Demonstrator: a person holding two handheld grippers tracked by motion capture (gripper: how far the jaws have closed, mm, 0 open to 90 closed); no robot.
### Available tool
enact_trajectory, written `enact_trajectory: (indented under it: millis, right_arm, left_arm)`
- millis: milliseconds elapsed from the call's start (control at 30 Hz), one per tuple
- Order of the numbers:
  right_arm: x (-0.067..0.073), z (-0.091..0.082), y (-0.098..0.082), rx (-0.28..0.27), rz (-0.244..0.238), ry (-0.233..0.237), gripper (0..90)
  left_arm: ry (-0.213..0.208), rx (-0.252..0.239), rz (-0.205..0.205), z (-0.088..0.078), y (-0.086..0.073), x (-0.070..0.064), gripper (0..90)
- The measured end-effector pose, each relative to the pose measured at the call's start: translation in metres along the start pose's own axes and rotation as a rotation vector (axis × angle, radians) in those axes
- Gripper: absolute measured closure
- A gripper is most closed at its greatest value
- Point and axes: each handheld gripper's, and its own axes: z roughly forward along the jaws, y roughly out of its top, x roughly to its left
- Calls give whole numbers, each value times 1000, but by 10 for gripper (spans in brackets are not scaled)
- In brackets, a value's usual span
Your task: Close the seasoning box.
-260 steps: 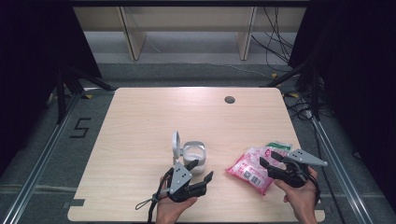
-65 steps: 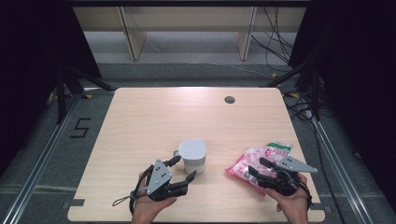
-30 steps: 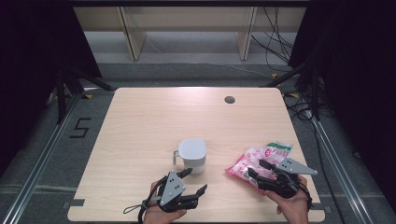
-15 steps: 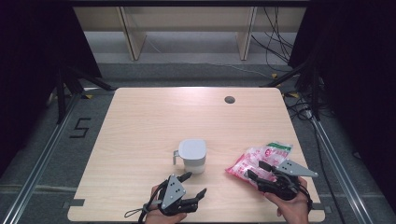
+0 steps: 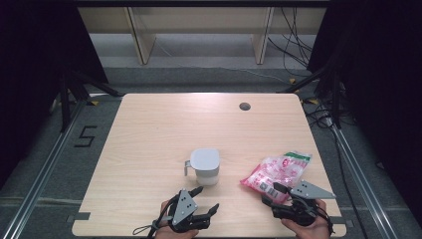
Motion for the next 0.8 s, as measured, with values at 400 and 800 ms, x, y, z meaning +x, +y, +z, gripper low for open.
enact_trajectory:
  millis: [400, 800]
  right_arm:
    - [5, -7, -13, 30, -33, 19, 367]
    - [8, -8, -14, 36, -12, 16, 366]
  left_arm:
    - [-1, 4, -5, 2, -4, -1, 273]
    - [13, -9, -7, 2, -6, 2, 271]
